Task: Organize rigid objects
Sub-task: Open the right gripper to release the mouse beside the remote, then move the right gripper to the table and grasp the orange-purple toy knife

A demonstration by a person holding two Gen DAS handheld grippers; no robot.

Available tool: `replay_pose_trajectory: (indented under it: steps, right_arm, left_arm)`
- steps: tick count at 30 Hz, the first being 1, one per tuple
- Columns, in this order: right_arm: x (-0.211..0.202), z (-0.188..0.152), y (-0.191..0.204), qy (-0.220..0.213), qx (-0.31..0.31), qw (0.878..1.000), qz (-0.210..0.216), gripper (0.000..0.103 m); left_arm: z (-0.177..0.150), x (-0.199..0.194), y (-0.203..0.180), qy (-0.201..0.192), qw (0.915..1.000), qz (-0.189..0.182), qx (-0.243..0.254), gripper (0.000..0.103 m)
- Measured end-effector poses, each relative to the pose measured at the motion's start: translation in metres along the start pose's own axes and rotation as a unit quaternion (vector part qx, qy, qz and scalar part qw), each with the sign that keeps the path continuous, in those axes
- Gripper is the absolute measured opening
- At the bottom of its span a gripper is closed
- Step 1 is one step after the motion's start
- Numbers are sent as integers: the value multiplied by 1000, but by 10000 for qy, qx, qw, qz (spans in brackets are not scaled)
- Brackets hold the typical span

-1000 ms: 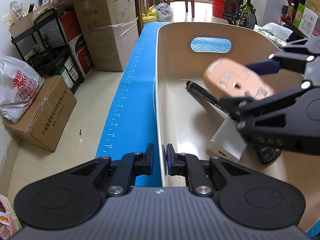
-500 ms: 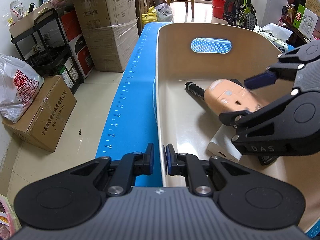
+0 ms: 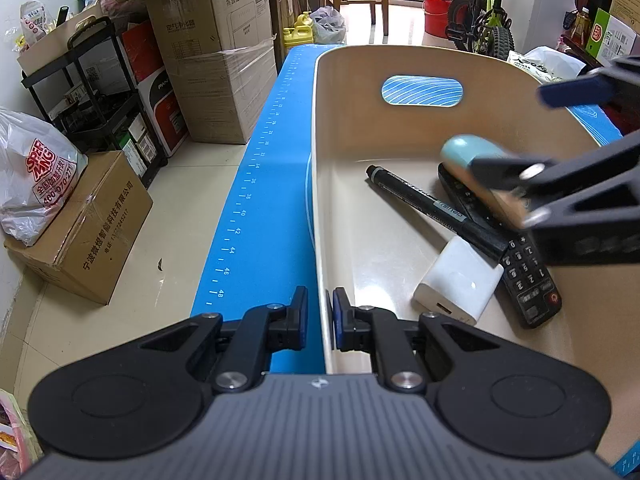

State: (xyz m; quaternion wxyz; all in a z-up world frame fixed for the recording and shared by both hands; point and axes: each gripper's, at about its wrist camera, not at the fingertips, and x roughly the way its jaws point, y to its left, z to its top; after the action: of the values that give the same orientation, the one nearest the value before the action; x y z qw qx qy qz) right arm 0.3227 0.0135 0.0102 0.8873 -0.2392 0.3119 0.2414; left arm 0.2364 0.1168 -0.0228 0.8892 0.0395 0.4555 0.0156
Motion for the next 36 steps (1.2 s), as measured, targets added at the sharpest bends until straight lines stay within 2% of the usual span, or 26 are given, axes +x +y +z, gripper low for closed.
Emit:
replay_pose_trajectory:
  steps: [8, 16, 23, 28, 36]
  right_arm:
    - [-53, -14, -45, -622, 645, 9958, -208, 91]
    - [-82, -47, -100, -689, 1205, 9875, -749, 95]
    - [-64, -94, -130, -336, 1479, 9817, -1152, 95]
    - [-41, -122, -135, -165, 1503, 9803, -1272, 94]
    - [-5, -144, -142, 17, 1437, 9806, -1337, 79]
  left_arm:
    - [0, 0, 0, 0, 10000, -5, -4, 16]
    - [0, 0, 0, 0, 10000, -5, -3, 16]
    - [0, 0, 1, 0, 10000, -5, -4, 16]
    - [0, 0, 0, 0, 10000, -6, -2, 16]
    - [0, 0, 1, -2, 10000, -7, -4, 16]
